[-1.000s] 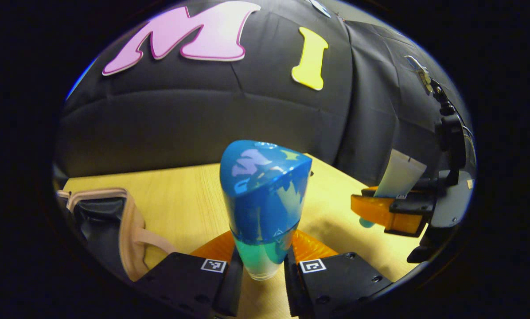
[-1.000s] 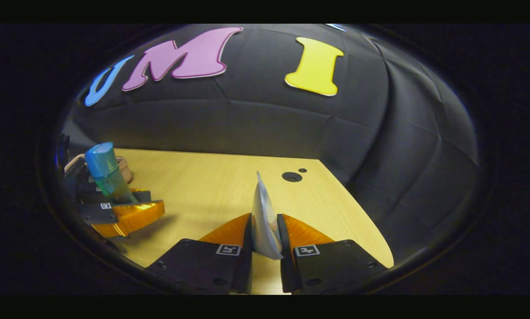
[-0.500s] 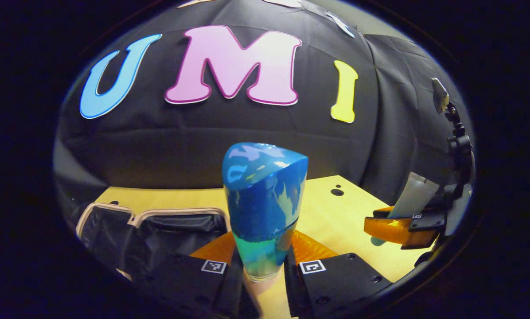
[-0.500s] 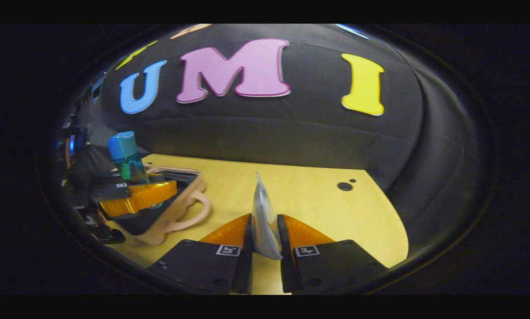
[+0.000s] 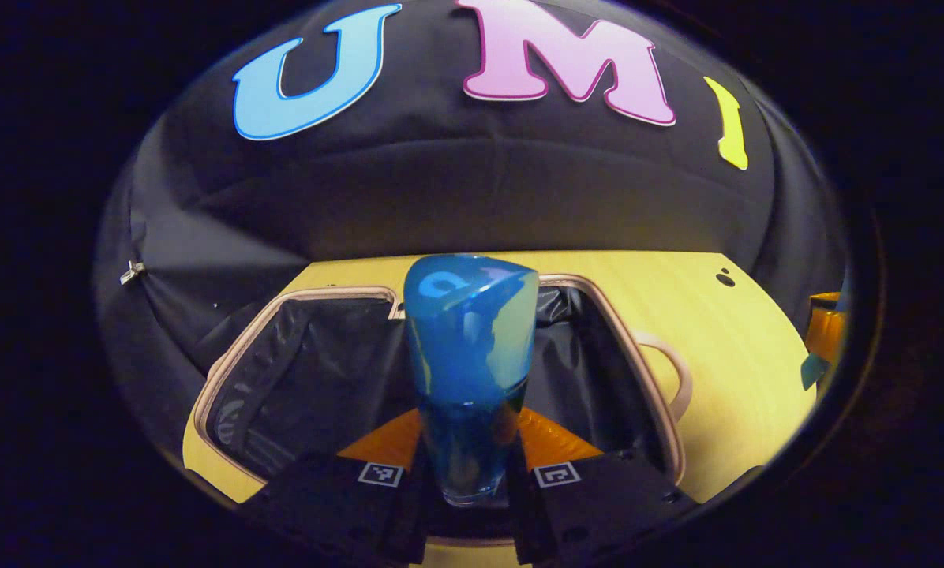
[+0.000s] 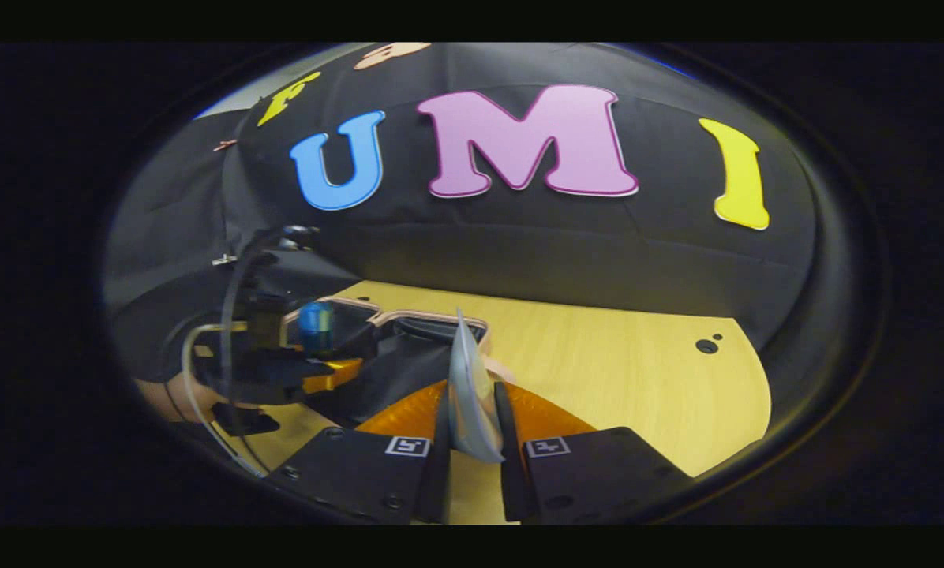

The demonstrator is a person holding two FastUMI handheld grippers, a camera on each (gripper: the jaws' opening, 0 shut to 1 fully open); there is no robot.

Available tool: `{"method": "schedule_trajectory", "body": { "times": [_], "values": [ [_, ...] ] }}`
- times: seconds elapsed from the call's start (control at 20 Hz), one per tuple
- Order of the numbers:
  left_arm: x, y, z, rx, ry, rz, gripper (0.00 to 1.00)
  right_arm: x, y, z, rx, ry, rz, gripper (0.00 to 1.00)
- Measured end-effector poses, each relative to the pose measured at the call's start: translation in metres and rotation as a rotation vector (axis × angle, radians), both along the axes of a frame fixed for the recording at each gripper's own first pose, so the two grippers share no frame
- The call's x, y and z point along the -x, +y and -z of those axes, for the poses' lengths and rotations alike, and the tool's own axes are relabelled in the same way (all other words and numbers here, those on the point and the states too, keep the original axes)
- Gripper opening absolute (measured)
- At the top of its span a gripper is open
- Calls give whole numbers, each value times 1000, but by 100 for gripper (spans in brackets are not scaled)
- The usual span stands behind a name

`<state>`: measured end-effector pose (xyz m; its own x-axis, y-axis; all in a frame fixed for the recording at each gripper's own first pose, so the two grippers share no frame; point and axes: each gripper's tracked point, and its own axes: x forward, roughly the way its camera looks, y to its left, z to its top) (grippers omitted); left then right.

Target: First open the suitcase, pack the skin care products into it, and then close the suitcase.

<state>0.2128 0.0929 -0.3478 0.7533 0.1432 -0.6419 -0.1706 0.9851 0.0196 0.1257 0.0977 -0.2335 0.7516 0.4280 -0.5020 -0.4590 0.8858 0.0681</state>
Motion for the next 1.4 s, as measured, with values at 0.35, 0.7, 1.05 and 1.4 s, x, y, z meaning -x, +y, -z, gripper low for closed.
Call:
{"method": "schedule_trajectory", "body": {
  "times": [0.35, 0.7, 1.05, 1.4],
  "values": [
    [-23, 12, 50, 103, 215, -17, 45, 23, 8, 1, -6, 41, -40, 29],
    [-26, 11, 52, 88, 256, -22, 51, -1, 14, 4, -19, 46, -11, 23],
    [0, 79, -66, -111, -18, -53, 99, -33, 58, 15, -14, 65, -23, 26],
    [101, 122, -115, -123, -128, -205, 98, -30, 129, 96, 69, 299, -86, 29]
  ]
}}
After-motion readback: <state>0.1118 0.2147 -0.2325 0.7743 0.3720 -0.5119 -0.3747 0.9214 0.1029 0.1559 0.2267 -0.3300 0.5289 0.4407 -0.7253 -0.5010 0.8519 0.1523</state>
